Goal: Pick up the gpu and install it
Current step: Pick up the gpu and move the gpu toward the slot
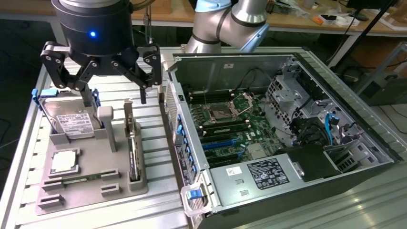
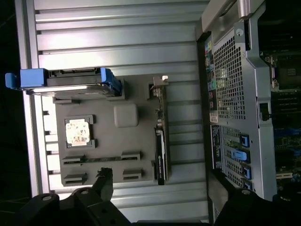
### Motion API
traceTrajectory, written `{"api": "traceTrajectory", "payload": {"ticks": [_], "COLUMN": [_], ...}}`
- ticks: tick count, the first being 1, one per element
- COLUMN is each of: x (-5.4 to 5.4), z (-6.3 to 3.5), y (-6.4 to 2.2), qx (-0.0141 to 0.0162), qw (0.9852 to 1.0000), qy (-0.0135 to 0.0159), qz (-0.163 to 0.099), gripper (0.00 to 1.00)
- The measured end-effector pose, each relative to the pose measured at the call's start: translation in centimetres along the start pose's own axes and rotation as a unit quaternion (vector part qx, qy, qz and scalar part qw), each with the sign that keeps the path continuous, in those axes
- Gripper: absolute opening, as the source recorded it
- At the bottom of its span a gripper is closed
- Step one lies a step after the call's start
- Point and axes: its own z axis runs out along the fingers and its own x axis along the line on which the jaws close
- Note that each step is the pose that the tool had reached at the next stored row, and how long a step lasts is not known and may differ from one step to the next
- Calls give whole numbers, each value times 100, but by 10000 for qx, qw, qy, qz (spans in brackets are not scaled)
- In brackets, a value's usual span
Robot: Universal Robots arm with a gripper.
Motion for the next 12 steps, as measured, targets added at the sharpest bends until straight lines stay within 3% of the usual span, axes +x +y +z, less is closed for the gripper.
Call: {"api": "traceTrajectory", "payload": {"ticks": [5,12], "x": [0,2], "z": [7,116], "y": [-2,-37], "qx": [0,0], "qw": [10000,10000], "qy": [0,0], "qz": [0,1], "gripper": [90,90]}}
